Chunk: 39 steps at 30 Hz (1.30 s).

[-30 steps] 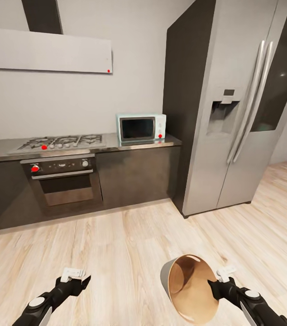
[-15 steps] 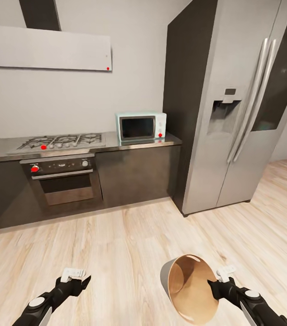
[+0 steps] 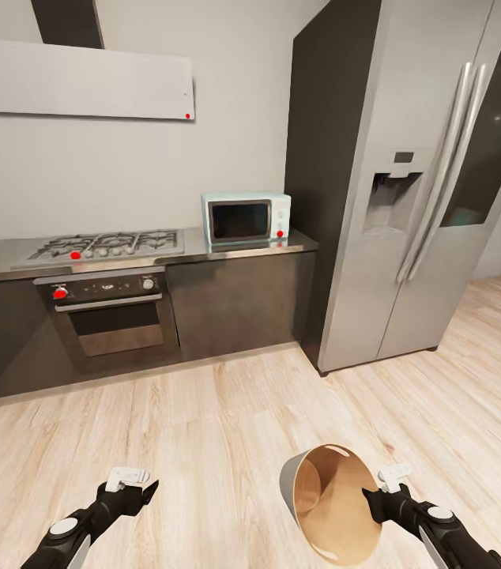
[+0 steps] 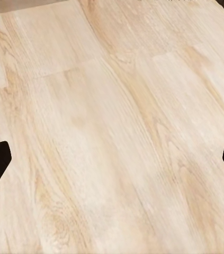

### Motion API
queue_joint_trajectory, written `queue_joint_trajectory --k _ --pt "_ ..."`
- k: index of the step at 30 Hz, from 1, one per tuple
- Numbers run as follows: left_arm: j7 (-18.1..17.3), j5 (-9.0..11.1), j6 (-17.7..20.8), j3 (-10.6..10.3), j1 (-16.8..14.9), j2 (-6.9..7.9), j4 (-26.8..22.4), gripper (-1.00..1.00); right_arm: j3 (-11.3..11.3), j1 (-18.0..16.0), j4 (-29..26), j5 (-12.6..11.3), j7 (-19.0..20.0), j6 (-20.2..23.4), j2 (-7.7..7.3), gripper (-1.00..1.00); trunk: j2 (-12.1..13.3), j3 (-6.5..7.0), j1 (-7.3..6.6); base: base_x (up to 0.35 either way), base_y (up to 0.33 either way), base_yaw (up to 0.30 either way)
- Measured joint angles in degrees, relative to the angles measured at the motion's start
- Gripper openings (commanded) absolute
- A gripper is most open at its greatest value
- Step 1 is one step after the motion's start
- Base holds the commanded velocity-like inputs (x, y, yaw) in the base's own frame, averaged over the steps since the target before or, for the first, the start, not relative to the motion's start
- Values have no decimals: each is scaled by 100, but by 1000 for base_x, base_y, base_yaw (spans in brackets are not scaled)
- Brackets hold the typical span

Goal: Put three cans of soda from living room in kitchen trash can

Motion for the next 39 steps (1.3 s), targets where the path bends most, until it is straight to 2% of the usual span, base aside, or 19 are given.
queue_joint_trajectory --k 21,39 --pt "7 0 -9 -5 0 -10 12 100 3 0 9 -6 1 -1 0 -100 0 -1 0 0 0 -7" --pt "31 -8 -7 -8 0 -26 35 100 3 0 -1 -9 12 8 0 -100 0 -1 0 0 0 -221"
